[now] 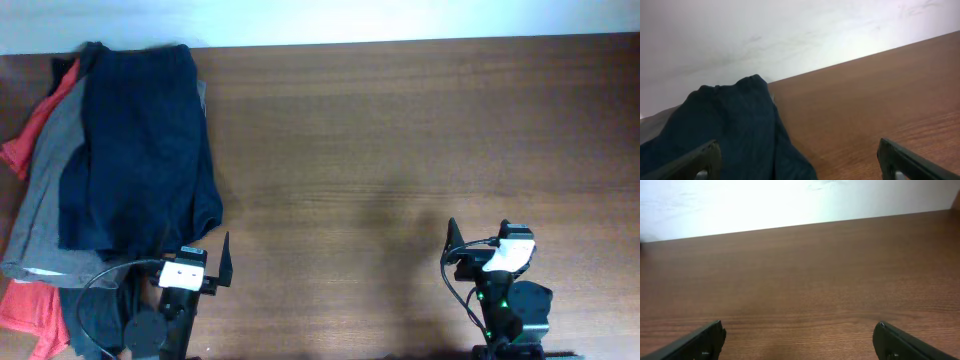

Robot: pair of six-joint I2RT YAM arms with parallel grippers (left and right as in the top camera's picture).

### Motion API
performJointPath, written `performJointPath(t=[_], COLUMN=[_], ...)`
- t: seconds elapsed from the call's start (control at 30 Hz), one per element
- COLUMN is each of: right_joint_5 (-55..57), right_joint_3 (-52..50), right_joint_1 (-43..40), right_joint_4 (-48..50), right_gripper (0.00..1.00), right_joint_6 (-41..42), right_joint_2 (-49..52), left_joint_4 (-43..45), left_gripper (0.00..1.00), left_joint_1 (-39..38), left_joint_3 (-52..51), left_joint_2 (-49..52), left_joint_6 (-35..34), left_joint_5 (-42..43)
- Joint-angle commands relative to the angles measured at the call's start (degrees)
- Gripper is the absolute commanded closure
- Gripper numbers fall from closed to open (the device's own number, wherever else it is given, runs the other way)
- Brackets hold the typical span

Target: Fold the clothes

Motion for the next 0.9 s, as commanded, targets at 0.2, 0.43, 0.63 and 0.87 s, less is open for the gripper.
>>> performJointPath(t=[0.2, 0.43, 0.63, 0.87], right_joint_5=[-0.31, 3.13, 3.13, 3.13], right_joint_3=[-0.57, -0.57, -0.57, -0.57], right_joint_1=[-0.37, -0.37, -0.37, -0.37], right_joint_4=[0.15, 0.11, 0.11, 0.13], right_gripper=[0.02, 0.01, 0.01, 0.01], right_joint_6=[0.46, 0.26, 0.24, 0.26], right_joint_2=[-0.37, -0.37, -0.37, -0.37], left_joint_4=[-0.61, -0.61, -0.61, -0.61], left_gripper=[0.01, 0.01, 0.01, 0.01], left_joint_1=[0.24, 0.24, 0.24, 0.24], left_joint_3=[-0.09, -0.09, -0.09, -0.09], left_joint_2=[-0.55, -0.55, -0.55, -0.55], left_joint_6=[0.07, 0.07, 0.07, 0.07], left_joint_5=[-0.59, -0.57, -0.57, -0.57])
